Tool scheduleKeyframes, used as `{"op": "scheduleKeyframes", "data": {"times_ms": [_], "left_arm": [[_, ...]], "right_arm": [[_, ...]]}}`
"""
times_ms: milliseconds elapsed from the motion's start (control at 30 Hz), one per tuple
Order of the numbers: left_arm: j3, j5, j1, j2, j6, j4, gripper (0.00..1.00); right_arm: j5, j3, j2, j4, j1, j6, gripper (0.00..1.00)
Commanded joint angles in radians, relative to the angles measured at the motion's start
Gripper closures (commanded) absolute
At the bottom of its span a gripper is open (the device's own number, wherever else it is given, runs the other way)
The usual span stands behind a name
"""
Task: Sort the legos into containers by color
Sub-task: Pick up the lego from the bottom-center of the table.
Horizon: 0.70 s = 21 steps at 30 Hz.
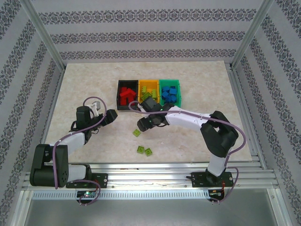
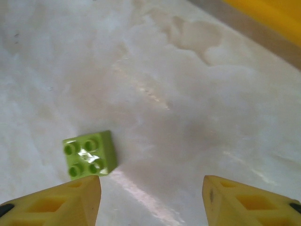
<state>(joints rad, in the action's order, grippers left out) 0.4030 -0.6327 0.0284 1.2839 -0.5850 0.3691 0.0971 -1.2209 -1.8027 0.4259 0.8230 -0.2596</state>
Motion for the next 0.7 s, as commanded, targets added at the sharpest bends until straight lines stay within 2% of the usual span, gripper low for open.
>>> {"op": "scheduleKeyframes", "data": {"times_ms": [0,667], "left_arm": [[-0.010,-0.024,0.018,0.006,-0.006,0.054,0.10],[-0.011,-0.040,0.025,0.035,-0.016,0.081,0.10]], "right_arm": [[0.015,0.001,-0.022,-0.027,0.038,-0.015,0.40],[-0.016,-0.079,-0.167,-0.013,0.140,-0.036,0.40]]}}
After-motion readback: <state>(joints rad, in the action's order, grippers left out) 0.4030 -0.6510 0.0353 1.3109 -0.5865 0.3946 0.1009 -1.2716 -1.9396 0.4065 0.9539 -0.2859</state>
